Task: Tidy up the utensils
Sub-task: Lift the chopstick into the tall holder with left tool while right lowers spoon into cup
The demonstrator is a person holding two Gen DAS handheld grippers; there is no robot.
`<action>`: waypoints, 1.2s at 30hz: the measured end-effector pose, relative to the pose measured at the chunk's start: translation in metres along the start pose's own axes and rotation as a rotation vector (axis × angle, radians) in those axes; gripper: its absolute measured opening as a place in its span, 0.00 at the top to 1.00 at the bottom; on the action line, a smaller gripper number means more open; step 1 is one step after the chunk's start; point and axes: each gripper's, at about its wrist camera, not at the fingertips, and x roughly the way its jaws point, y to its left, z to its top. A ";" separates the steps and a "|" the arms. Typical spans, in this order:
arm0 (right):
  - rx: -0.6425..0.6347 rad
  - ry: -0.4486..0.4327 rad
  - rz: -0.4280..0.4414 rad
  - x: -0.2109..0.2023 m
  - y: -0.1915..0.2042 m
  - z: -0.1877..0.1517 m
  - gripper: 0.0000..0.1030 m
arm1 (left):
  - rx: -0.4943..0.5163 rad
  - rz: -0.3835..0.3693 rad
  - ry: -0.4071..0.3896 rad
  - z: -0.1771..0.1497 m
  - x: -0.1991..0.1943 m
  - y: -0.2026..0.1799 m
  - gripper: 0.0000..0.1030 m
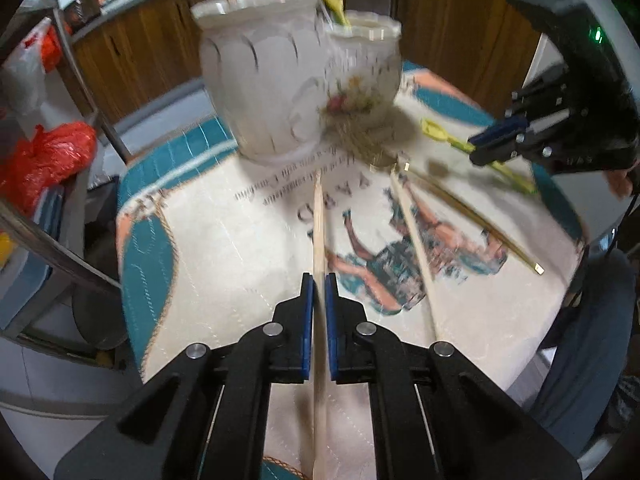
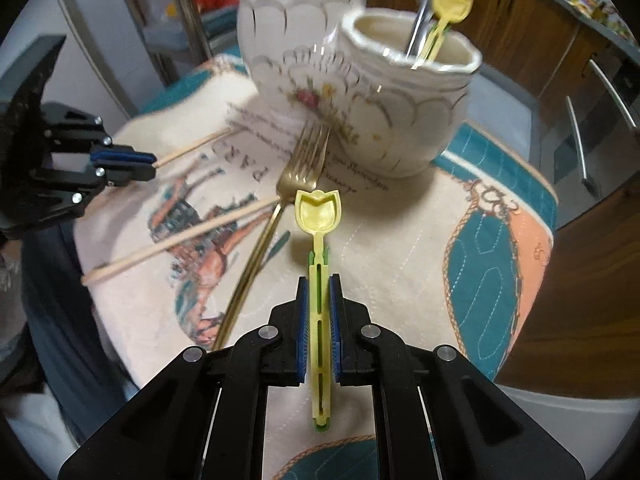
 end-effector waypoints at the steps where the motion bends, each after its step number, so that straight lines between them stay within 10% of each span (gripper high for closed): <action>1: 0.016 -0.039 0.013 -0.006 -0.001 -0.005 0.90 | -0.005 0.007 -0.030 0.000 -0.007 0.000 0.95; 16: 0.228 -0.503 0.144 -0.064 -0.037 -0.007 0.90 | -0.162 0.060 -0.402 0.025 -0.067 0.023 0.95; 36: 0.324 -0.835 0.199 -0.066 -0.068 0.038 0.90 | -0.341 0.028 -0.706 0.080 -0.078 0.084 0.95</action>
